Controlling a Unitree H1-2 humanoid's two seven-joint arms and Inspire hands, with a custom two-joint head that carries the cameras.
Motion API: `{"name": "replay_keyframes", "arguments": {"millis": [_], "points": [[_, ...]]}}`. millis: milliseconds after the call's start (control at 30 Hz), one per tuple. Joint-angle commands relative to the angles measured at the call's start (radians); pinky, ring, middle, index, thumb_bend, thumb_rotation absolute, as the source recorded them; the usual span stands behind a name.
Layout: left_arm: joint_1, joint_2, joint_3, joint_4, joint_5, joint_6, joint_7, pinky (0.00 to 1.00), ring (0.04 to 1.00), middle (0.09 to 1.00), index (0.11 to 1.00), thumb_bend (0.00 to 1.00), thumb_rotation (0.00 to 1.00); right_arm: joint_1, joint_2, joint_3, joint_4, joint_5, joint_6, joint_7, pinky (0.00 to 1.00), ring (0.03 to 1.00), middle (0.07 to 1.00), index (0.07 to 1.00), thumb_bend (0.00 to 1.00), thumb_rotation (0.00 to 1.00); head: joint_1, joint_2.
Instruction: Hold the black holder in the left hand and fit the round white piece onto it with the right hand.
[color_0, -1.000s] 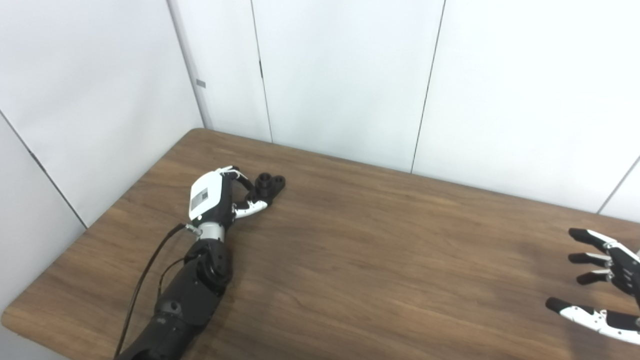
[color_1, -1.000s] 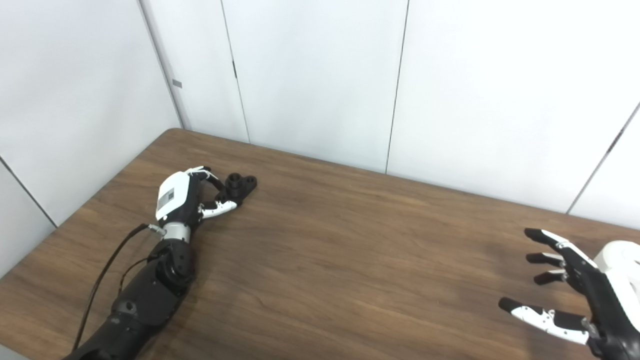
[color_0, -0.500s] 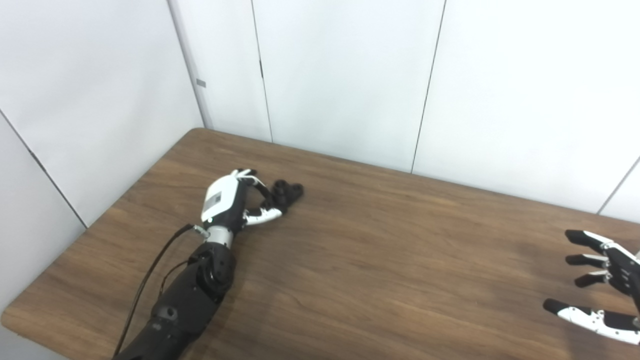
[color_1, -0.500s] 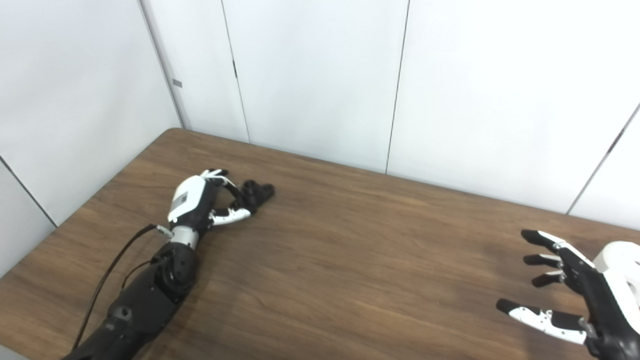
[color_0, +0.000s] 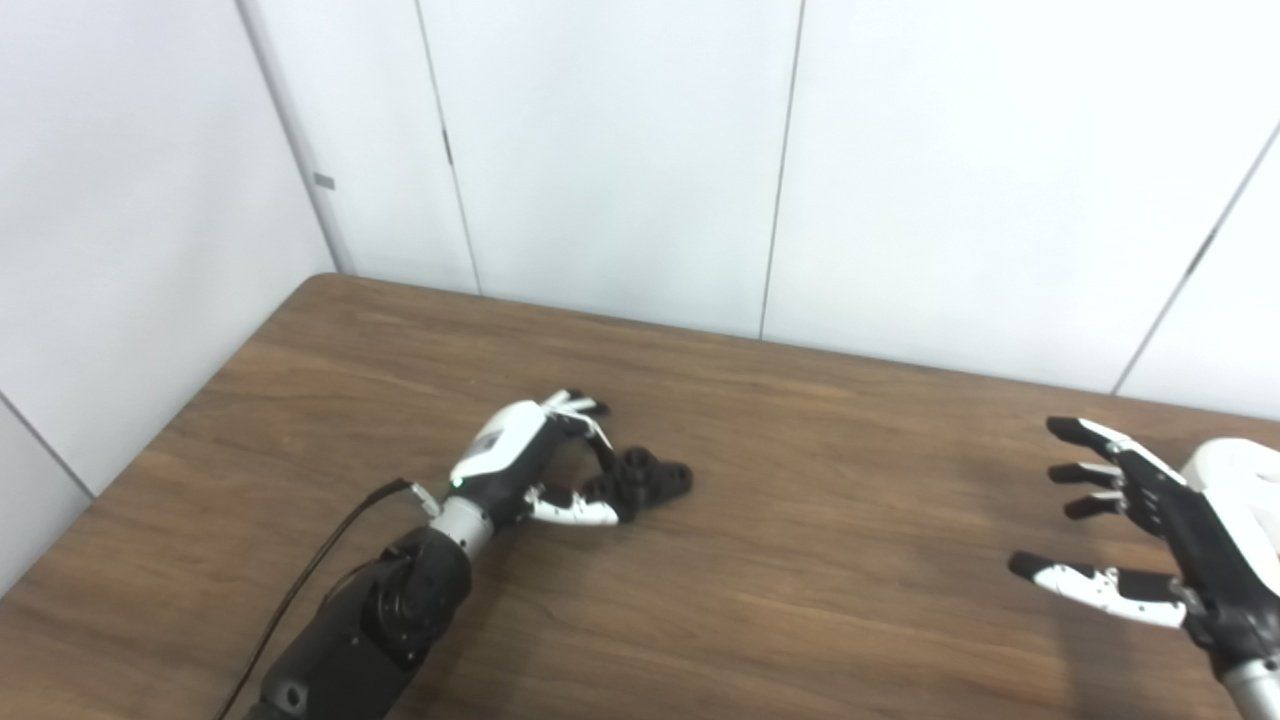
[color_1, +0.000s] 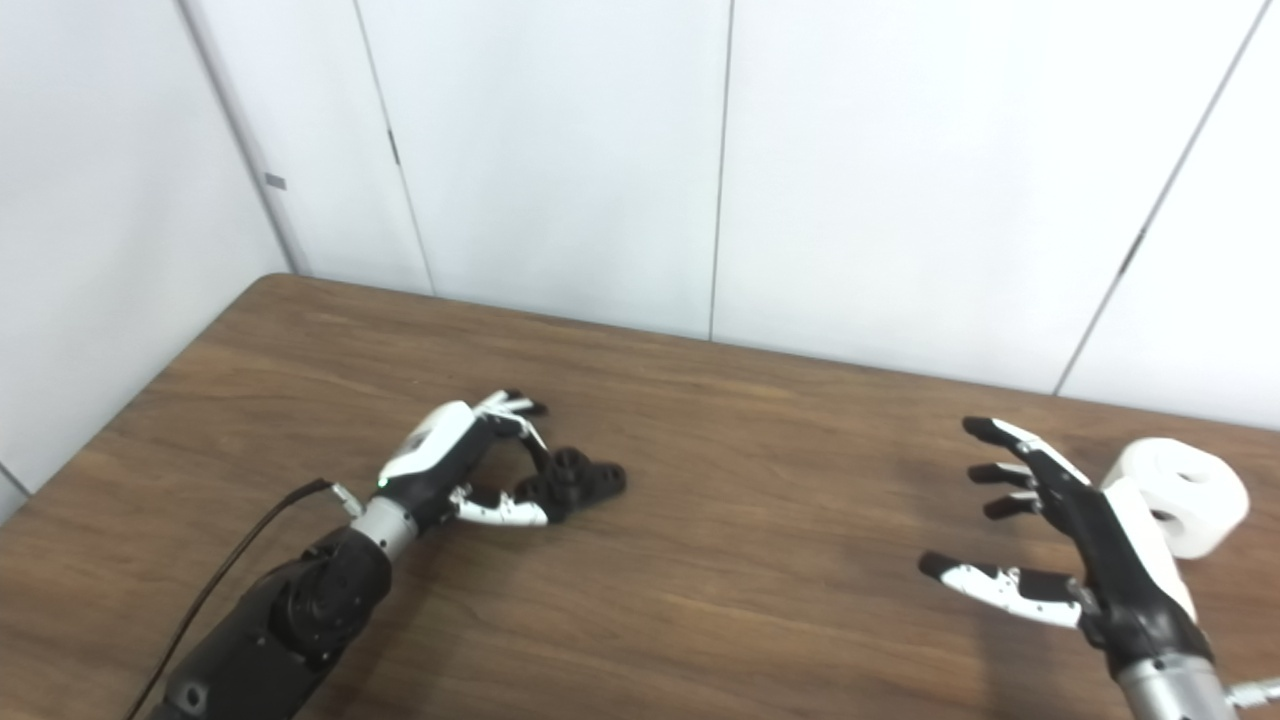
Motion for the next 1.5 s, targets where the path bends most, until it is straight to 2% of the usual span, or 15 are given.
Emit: {"name": "replay_keyframes", "arguments": {"millis": [0, 100, 233, 333, 500, 700, 867, 1067, 1167, 1267, 1300, 1367, 1400, 1467], "points": [[0.023, -0.012, -0.051, -0.005, 0.002, 0.010, -0.105, 0.90, 0.971, 0.873, 0.484, 0.52, 0.05, -0.034, 0.001, -0.006, -0.006, -0.003, -0.051, -0.030, 0.61, 0.749, 0.874, 0.844, 0.52, 0.20, -0.005, 0.000], [0.010, -0.019, -0.088, -0.018, 0.007, -0.011, -0.143, 0.97, 0.981, 0.878, 0.484, 0.52, 0.06, -0.034, 0.002, -0.008, 0.012, 0.003, -0.078, -0.039, 0.60, 0.748, 0.877, 0.846, 0.53, 0.24, -0.021, 0.002], [-0.003, -0.027, -0.128, -0.029, 0.011, -0.051, -0.179, 0.87, 0.970, 0.880, 0.484, 0.52, 0.06, -0.033, 0.001, -0.010, 0.024, 0.005, -0.098, -0.049, 0.60, 0.756, 0.883, 0.845, 0.54, 0.28, -0.044, 0.006], [-0.006, -0.044, -0.145, -0.035, 0.003, -0.054, -0.209, 0.97, 0.966, 0.881, 0.484, 0.52, 0.06, -0.032, 0.001, -0.012, 0.026, 0.002, -0.102, -0.054, 0.59, 0.757, 0.880, 0.840, 0.55, 0.32, -0.056, 0.008], [-0.020, -0.058, -0.183, -0.018, 0.038, -0.069, -0.236, 0.92, 0.969, 0.886, 0.484, 0.52, 0.05, -0.037, 0.004, -0.015, 0.024, 0.014, -0.099, -0.053, 0.60, 0.762, 0.882, 0.837, 0.56, 0.34, -0.094, 0.021], [-0.050, -0.058, -0.250, 0.016, 0.146, -0.109, -0.223, 0.93, 0.961, 0.874, 0.484, 0.52, 0.06, -0.036, 0.005, -0.010, 0.016, 0.013, -0.101, -0.047, 0.59, 0.758, 0.876, 0.838, 0.56, 0.28, -0.125, 0.032], [-0.072, -0.044, -0.304, 0.035, 0.289, -0.123, -0.199, 0.88, 0.946, 0.873, 0.484, 0.52, 0.06, -0.033, 0.007, -0.012, 0.007, 0.014, -0.089, -0.045, 0.59, 0.761, 0.878, 0.836, 0.56, 0.25, -0.147, 0.040], [-0.066, -0.041, -0.307, 0.046, 0.329, -0.111, -0.185, 0.90, 0.949, 0.868, 0.484, 0.52, 0.05, -0.034, -0.002, -0.022, -0.004, 0.009, -0.090, -0.047, 0.59, 0.761, 0.880, 0.839, 0.58, 0.33, -0.190, 0.046], [-0.054, -0.028, -0.296, 0.047, 0.321, -0.128, -0.161, 0.90, 0.945, 0.864, 0.484, 0.52, 0.05, -0.038, -0.008, -0.034, -0.008, -0.035, -0.095, -0.072, 0.59, 0.752, 0.872, 0.832, 0.57, 0.32, -0.277, 0.034], [-0.040, -0.011, -0.282, 0.048, 0.311, -0.144, -0.140, 0.88, 0.939, 0.858, 0.484, 0.52, 0.05, -0.041, -0.015, -0.043, -0.007, -0.141, -0.116, -0.131, 0.60, 0.759, 0.863, 0.812, 0.60, 0.23, -0.357, 0.018], [-0.034, -0.002, -0.276, 0.046, 0.306, -0.152, -0.132, 0.89, 0.940, 0.857, 0.484, 0.52, 0.05, -0.041, -0.021, -0.046, -0.011, -0.199, -0.117, -0.158, 0.60, 0.766, 0.862, 0.808, 0.62, 0.22, -0.408, 0.006], [-0.024, 0.017, -0.263, 0.045, 0.298, -0.172, -0.118, 0.89, 0.936, 0.851, 0.485, 0.52, 0.05, -0.040, -0.031, -0.059, -0.030, -0.297, -0.102, -0.197, 0.64, 0.807, 0.860, 0.802, 0.65, 0.23, -0.473, -0.009], [-0.019, 0.026, -0.255, 0.045, 0.292, -0.183, -0.114, 0.90, 0.935, 0.851, 0.485, 0.52, 0.05, -0.042, -0.034, -0.066, -0.039, -0.341, -0.091, -0.215, 0.66, 0.823, 0.862, 0.804, 0.65, 0.24, -0.529, -0.024], [-0.014, 0.039, -0.243, 0.040, 0.288, -0.192, -0.116, 0.91, 0.925, 0.846, 0.485, 0.52, 0.05, -0.050, -0.040, -0.078, -0.058, -0.416, -0.061, -0.233, 0.69, 0.850, 0.873, 0.817, 0.64, 0.30, -0.564, -0.038]]}}
